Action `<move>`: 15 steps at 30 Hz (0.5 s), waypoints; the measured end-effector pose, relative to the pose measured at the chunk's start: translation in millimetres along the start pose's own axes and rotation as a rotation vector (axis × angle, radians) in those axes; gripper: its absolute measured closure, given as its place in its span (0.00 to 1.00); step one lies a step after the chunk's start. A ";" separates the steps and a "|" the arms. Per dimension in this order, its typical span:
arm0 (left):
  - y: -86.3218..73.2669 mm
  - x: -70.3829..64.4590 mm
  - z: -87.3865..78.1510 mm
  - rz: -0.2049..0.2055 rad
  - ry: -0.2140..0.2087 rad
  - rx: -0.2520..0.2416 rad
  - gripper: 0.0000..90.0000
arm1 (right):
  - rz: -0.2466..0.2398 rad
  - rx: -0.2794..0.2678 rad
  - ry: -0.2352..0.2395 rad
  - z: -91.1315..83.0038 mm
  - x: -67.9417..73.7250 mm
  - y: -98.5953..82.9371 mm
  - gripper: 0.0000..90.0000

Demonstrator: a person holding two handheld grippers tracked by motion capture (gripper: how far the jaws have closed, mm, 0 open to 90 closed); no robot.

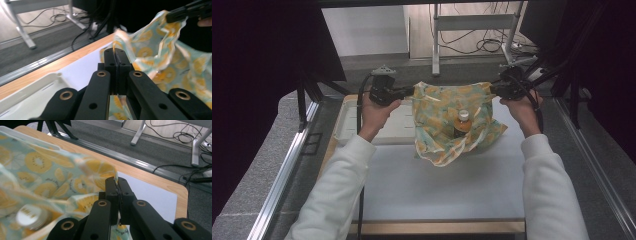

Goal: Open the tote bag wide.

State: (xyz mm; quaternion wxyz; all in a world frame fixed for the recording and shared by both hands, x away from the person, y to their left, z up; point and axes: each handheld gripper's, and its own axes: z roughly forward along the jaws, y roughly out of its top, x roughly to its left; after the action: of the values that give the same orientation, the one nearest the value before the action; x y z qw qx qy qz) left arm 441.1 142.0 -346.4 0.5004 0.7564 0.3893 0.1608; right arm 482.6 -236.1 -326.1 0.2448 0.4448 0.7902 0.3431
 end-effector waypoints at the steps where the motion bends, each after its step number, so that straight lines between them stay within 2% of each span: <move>1: -1.2 2.5 2.3 -0.011 0.004 -0.001 1.00 | 0.010 0.010 -0.001 9.6 -3.9 0.0 0.98; 3: -3.0 5.9 5.7 -0.018 0.007 0.004 1.00 | 0.011 0.015 -0.001 13.3 -4.8 -0.2 0.98; 5: -6.2 8.4 12.1 -0.019 0.016 0.020 1.00 | 0.012 0.032 -0.004 23.6 -6.0 -1.2 0.98; 6: -8.4 9.0 16.1 -0.016 0.024 0.029 1.00 | 0.009 0.052 -0.009 34.4 -6.4 -3.8 0.98; 8: -13.6 9.5 23.5 -0.009 0.034 0.055 1.00 | 0.007 0.063 -0.012 39.8 -6.3 -6.0 0.98; 10: -19.7 9.9 30.5 0.002 0.036 0.078 1.00 | 0.005 0.101 -0.015 55.0 -6.8 -15.8 0.98; 15: -36.2 7.9 42.8 0.008 0.024 0.124 1.00 | 0.019 0.137 -0.004 68.8 -9.8 -33.0 0.98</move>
State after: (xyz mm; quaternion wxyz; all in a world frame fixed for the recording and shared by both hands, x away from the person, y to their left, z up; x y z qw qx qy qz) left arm 457.9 127.9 -398.6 0.4470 0.7856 0.4017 0.1472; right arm 517.3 -234.5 -394.6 0.2122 0.4686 0.8072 0.2896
